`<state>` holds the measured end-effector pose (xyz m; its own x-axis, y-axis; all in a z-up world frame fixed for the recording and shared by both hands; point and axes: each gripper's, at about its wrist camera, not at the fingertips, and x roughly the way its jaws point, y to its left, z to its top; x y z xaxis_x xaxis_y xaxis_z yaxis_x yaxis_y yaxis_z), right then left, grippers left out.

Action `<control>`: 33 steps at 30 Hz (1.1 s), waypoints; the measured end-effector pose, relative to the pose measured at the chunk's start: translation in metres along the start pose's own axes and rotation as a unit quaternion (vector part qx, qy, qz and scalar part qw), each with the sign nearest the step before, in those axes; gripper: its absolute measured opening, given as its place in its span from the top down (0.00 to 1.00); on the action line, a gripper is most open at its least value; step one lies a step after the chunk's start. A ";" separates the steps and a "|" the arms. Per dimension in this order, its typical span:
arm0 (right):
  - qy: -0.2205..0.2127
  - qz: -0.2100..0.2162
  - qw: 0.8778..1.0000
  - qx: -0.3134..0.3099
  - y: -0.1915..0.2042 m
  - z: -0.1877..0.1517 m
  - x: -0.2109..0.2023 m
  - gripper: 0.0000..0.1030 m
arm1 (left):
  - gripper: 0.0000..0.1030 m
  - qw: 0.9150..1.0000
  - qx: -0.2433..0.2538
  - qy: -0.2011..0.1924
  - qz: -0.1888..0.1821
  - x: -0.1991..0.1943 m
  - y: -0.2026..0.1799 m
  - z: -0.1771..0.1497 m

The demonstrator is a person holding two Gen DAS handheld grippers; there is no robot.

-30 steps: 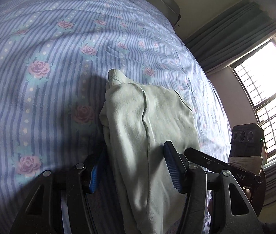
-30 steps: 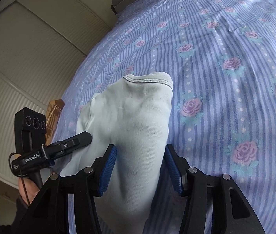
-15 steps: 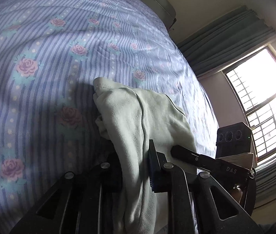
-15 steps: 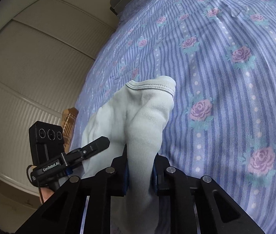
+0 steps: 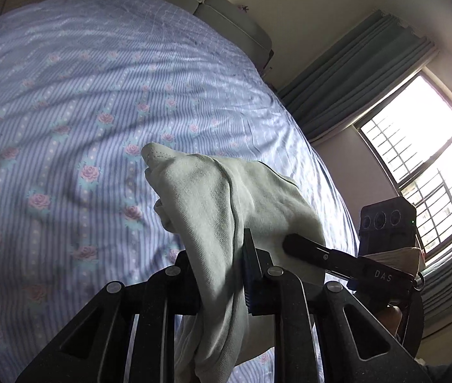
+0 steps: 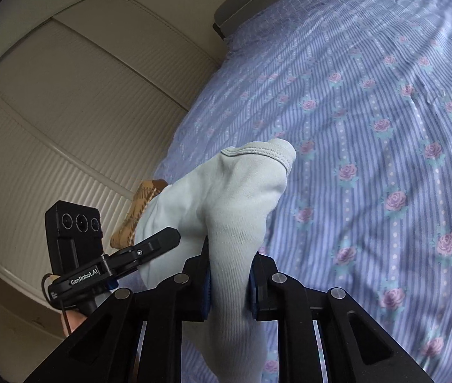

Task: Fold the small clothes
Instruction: 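Carry the shirt bundle with both grippers onto the brown plaid cloth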

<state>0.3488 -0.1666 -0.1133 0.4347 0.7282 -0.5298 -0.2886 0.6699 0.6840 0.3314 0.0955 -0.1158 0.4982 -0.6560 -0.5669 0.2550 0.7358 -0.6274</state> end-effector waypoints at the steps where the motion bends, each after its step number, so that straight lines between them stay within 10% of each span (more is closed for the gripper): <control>1: 0.000 0.003 1.000 -0.007 0.011 0.000 0.001 0.82 | 0.81 1.000 0.002 -0.006 0.002 -0.011 -0.001 0.002; 21: 0.032 0.106 0.989 -0.097 0.251 -0.007 0.176 0.82 | 0.80 0.987 0.006 -0.104 0.122 -0.279 0.141 0.060; 33: 0.037 0.108 0.992 -0.058 0.292 -0.007 0.319 0.82 | 0.80 0.985 0.029 -0.056 0.161 -0.303 0.255 0.133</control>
<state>0.3969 0.2628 -0.0861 0.2899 0.8619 -0.4160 -0.4659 0.5068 0.7253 0.3557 0.5041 -0.0331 0.6487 -0.3672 -0.6666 0.1150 0.9132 -0.3911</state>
